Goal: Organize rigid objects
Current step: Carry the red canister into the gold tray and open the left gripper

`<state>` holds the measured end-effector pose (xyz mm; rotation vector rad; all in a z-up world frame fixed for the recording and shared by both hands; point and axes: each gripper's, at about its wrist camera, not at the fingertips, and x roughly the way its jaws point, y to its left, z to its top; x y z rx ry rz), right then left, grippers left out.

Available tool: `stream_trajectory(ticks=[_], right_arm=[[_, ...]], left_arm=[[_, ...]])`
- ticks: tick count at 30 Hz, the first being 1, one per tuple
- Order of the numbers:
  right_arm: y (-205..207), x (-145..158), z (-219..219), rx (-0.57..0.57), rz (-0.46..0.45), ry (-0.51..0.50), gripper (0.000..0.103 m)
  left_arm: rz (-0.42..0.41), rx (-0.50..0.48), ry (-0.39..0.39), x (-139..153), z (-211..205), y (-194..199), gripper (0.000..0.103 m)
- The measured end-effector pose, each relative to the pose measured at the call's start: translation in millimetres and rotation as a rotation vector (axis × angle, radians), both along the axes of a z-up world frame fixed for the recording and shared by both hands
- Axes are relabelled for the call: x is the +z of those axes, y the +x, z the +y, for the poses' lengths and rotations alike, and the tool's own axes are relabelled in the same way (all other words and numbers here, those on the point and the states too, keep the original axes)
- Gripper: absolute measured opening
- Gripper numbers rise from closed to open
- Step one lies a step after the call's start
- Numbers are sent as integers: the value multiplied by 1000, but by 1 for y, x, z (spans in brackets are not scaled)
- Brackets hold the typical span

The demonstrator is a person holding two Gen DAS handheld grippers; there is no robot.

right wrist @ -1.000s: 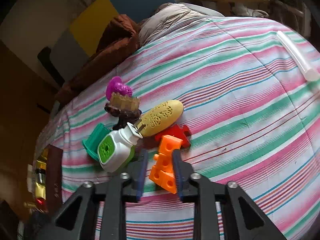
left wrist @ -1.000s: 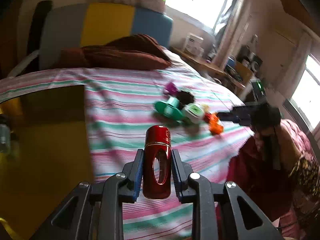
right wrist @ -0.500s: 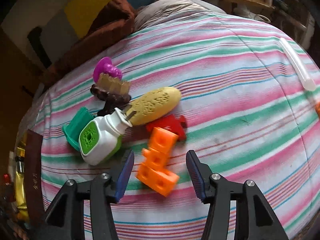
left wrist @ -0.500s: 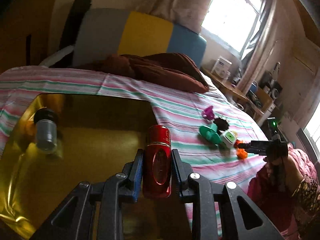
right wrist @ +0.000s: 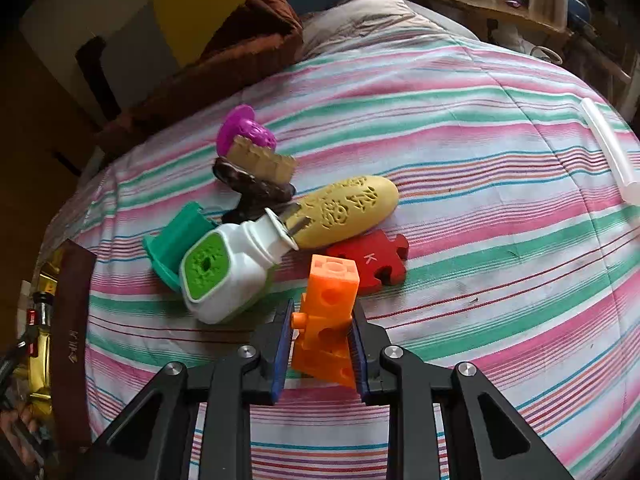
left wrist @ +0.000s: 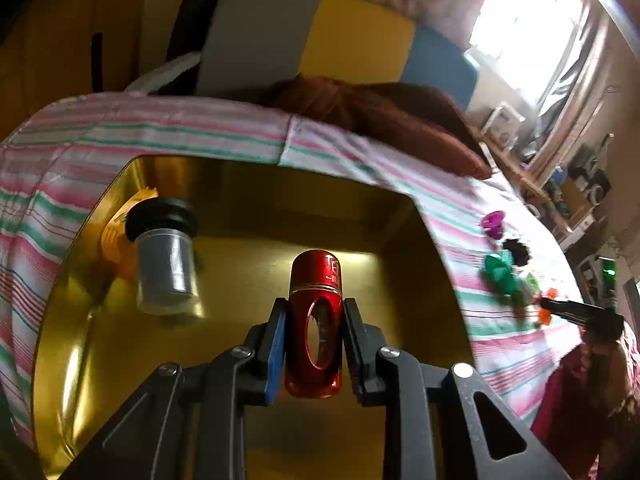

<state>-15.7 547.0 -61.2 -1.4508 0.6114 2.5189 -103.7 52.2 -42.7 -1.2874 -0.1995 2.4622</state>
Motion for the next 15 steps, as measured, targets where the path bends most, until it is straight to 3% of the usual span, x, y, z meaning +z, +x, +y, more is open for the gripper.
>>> stream_trajectory(ticks=[10, 15], right_arm=[[4, 21, -11, 45, 128, -52, 26], [-5, 24, -18, 72, 156, -50, 26]], left_arm=[[-80, 92, -35, -17, -14, -42, 26], [-127, 125, 23, -24, -25, -54, 28]])
